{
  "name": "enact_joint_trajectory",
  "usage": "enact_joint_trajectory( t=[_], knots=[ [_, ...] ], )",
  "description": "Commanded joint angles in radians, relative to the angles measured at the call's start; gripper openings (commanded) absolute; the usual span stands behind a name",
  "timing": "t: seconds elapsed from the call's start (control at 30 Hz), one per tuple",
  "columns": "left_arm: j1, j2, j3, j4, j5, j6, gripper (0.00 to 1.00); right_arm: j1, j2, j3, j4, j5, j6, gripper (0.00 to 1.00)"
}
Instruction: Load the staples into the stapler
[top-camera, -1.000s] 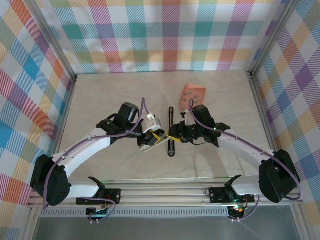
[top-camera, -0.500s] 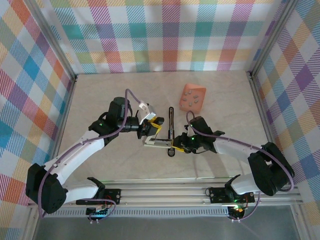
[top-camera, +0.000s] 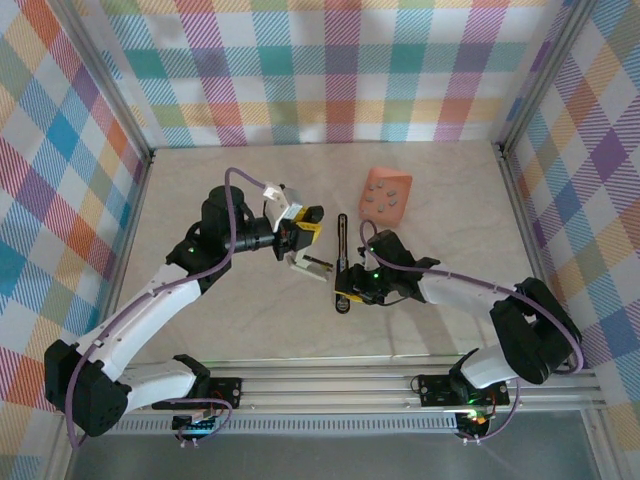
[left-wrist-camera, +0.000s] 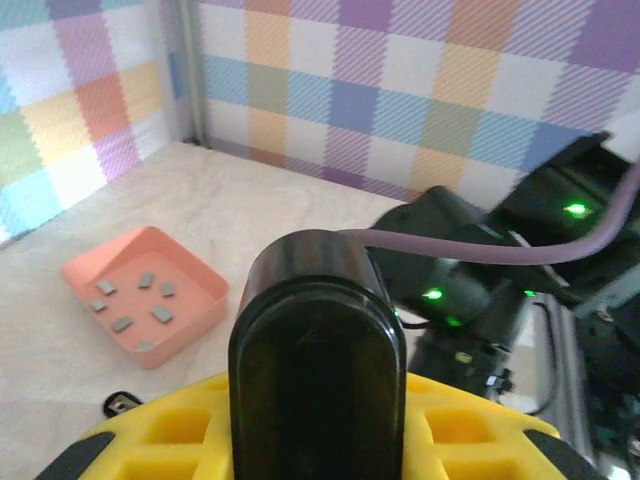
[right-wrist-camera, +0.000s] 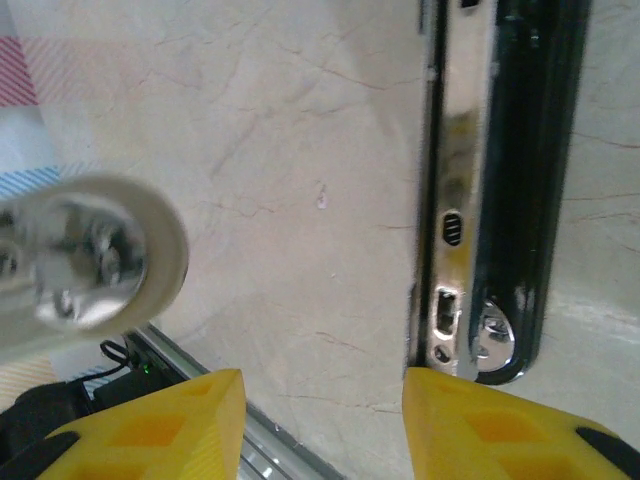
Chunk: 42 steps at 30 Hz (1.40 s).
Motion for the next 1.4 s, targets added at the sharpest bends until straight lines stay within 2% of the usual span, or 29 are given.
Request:
enact_joint_trajectory(
  t=[0.0, 0.2, 0.37, 0.63, 0.87, 1.07, 1.17, 1.37],
  knots=[
    [0.007, -0.033, 0.036, 0.040, -0.063, 0.031, 0.00, 0.006, -0.064, 0.036, -0.032, 0.024, -0.093, 0.48],
    [0.008, -0.036, 0.046, -0.019, -0.089, 0.079, 0.00, 0.007, -0.170, 0.087, -0.151, 0.119, -0.258, 0.51],
    [0.008, -0.045, 0.041, -0.015, -0.079, 0.086, 0.00, 0.006, -0.233, 0.145, -0.171, 0.144, -0.437, 0.60],
    [0.018, -0.044, -0.015, 0.148, -0.009, -0.055, 0.00, 0.010, -0.240, 0.161, -0.055, 0.098, -1.042, 0.73],
    [0.018, -0.049, -0.025, 0.176, 0.003, -0.077, 0.00, 0.044, -0.179, 0.162, 0.028, 0.135, -1.380, 0.75],
    [0.018, -0.049, -0.026, 0.201, 0.001, -0.104, 0.00, 0.081, -0.108, 0.178, 0.087, 0.137, -1.410, 0.77],
    [0.018, -0.047, -0.027, 0.222, -0.002, -0.123, 0.00, 0.094, -0.082, 0.165, 0.146, 0.120, -1.376, 0.77],
    [0.018, -0.047, -0.040, 0.293, -0.060, -0.173, 0.00, 0.120, -0.056, 0.140, 0.199, 0.088, -1.308, 0.72]
  ],
)
